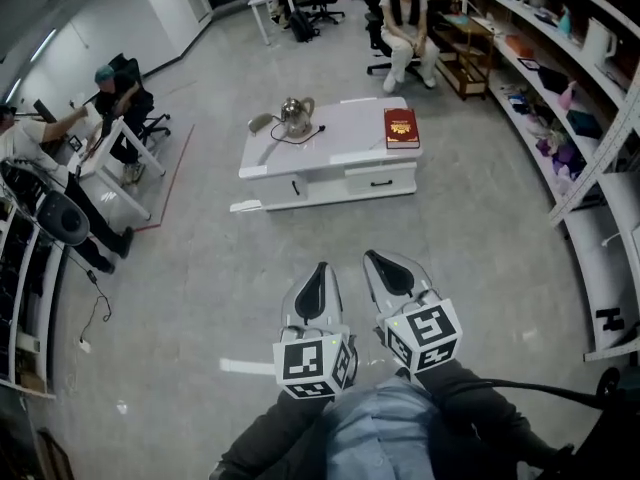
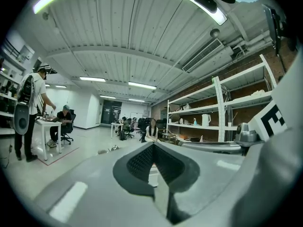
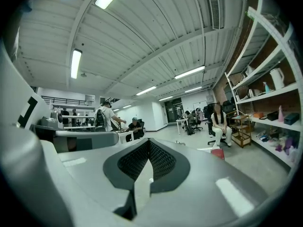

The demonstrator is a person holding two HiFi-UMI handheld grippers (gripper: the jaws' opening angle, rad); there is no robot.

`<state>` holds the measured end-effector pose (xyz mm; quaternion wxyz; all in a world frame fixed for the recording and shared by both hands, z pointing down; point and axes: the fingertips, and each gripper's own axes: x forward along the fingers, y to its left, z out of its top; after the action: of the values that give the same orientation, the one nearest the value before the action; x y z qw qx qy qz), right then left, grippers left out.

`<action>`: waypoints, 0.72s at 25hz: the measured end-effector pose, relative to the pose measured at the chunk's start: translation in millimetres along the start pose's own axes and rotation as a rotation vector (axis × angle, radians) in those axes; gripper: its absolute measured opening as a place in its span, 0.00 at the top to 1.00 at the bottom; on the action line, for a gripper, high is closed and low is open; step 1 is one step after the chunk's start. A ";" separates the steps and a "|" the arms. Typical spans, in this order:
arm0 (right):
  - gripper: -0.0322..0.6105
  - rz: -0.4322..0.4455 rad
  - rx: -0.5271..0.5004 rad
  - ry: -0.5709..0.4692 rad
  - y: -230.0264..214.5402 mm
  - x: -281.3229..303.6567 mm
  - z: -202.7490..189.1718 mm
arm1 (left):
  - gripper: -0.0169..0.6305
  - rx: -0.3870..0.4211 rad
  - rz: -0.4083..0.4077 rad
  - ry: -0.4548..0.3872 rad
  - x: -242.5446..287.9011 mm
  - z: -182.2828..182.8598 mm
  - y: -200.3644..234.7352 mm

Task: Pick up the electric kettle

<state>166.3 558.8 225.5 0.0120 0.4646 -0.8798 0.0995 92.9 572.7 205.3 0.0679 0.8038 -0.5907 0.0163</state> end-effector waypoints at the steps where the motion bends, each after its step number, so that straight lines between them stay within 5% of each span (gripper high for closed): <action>1: 0.91 0.002 0.005 -0.001 -2.7 -3.5 -1.0 | 0.97 -0.001 -0.001 -0.001 0.8 -0.8 -4.4; 9: 0.91 0.010 0.041 0.007 -31.7 -24.6 -12.5 | 0.97 -0.003 -0.012 0.026 9.8 -21.1 -42.1; 18: 0.91 0.061 0.105 0.056 -36.1 5.2 -37.0 | 0.97 -0.003 0.078 0.078 25.5 -33.4 -6.8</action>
<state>190.3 541.6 268.3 0.0091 0.4345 -0.8866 0.1586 108.8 554.8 240.5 0.0912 0.7789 -0.6185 0.0495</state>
